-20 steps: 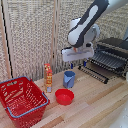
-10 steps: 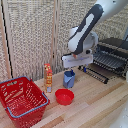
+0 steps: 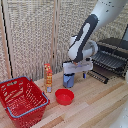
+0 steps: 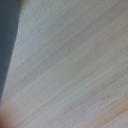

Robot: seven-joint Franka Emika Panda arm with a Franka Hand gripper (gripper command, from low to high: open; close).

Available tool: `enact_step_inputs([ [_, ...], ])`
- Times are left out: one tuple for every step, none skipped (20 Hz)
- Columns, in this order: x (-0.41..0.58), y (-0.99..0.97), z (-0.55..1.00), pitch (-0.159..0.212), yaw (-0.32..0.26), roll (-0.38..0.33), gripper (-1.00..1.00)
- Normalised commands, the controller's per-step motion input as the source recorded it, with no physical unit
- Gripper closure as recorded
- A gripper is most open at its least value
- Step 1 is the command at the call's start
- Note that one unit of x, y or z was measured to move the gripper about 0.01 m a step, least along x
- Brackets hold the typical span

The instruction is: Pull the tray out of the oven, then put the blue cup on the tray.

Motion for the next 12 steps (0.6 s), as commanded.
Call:
enact_step_inputs([
  [-0.031,0.00,0.00,0.000,0.066,0.000,1.00],
  [-0.043,0.00,0.00,0.000,0.069,0.000,1.00],
  [0.000,0.00,0.00,0.000,0.066,0.000,1.00],
  [0.000,0.00,0.00,0.000,0.063,0.000,1.00],
  [0.000,0.00,0.00,0.000,0.018,0.000,1.00],
  [0.000,0.00,0.00,0.000,0.000,0.000,1.00],
  [0.000,0.00,0.00,0.000,0.000,0.000,1.00],
  [0.000,0.00,0.00,0.000,0.000,0.000,1.00],
  [0.000,0.00,0.00,0.000,0.000,0.000,1.00],
  [-0.026,0.00,0.00,0.000,0.000,0.000,1.00],
  [-0.009,0.00,0.00,0.000,0.000,0.000,1.00],
  [-0.017,0.00,0.00,0.000,0.000,0.000,1.00],
])
